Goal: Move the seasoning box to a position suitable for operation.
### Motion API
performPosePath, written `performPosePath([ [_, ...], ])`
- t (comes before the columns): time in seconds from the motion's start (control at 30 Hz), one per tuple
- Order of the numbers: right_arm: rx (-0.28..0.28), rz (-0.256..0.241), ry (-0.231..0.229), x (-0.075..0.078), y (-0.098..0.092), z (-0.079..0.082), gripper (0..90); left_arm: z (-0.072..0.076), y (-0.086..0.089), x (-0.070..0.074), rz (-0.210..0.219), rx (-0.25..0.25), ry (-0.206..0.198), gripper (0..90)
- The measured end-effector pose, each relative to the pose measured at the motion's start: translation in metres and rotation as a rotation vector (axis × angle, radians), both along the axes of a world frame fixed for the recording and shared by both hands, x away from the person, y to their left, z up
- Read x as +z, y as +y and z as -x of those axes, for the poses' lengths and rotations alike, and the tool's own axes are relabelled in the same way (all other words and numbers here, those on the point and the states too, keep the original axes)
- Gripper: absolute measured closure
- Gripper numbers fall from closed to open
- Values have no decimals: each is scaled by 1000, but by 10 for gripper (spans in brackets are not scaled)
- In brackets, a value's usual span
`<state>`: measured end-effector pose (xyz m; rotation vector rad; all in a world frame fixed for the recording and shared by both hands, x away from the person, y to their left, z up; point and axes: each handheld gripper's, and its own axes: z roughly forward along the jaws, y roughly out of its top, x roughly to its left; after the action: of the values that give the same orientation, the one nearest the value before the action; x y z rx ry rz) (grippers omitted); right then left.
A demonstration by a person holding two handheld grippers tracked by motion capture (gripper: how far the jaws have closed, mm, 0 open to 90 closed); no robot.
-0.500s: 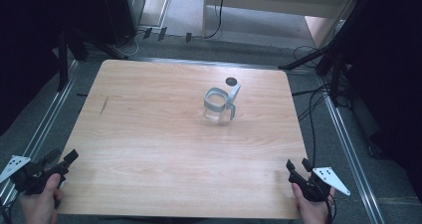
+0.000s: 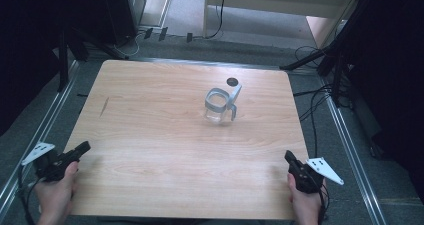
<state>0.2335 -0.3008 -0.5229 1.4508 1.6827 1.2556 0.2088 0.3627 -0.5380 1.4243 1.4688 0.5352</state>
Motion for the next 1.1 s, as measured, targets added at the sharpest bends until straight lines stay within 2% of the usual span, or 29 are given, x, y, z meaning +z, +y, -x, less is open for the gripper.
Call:
performPosePath([
  [0.03,23,-7,-5,3,7,-4,900,-13,-16,5,4,-32,-6,900],
  [0.07,38,-6,-8,6,15,-8,900,-21,-25,7,12,-49,-8,900],
  [0.1,38,-6,-8,6,15,-8,900,-21,-25,7,12,-49,-8,900],
  [0.13,75,-23,-8,12,35,-18,900,-37,-45,10,16,-89,-15,900],
  [0.17,75,-23,-8,12,35,-18,900,-37,-45,10,16,-89,-15,900],
  [0.2,107,-26,-10,16,55,-27,900,-52,-64,13,16,-118,-23,900],
  [0.3,137,-5,-15,19,81,-40,900,-81,-100,17,37,-161,-40,900],
  [0.4,149,-11,-13,22,101,-57,900,-106,-132,21,42,-206,-46,900],
  [0.43,152,-22,-10,22,107,-62,900,-106,-132,21,42,-206,-46,900],
  [0.47,152,-22,-10,22,107,-62,900,-113,-142,22,45,-219,-44,900],
  [0.5,160,-28,-1,21,119,-73,900,-128,-161,23,43,-240,-37,900],
  [0.6,178,-4,12,18,137,-90,900,-145,-184,23,48,-267,-25,900],
  [0.67,182,-2,20,15,145,-100,900,-155,-199,22,47,-282,-21,900],
  [0.7,182,-2,20,15,145,-100,900,-155,-199,22,47,-282,-21,900],
  [0.73,177,1,31,13,149,-106,900,-162,-209,22,48,-291,-16,900],
  [0.77,181,-6,56,9,152,-120,900,-170,-219,21,46,-305,-7,900],
  [0.87,173,3,71,6,154,-128,900,-177,-228,19,47,-308,-4,900],
  [0.9,158,-3,76,3,152,-137,900,-184,-237,18,46,-317,5,900],
  [1.03,153,-8,55,3,147,-146,900,-192,-248,14,59,-329,14,900],
  [1.1,138,7,44,4,143,-157,900,-196,-257,11,31,-342,17,900],
])
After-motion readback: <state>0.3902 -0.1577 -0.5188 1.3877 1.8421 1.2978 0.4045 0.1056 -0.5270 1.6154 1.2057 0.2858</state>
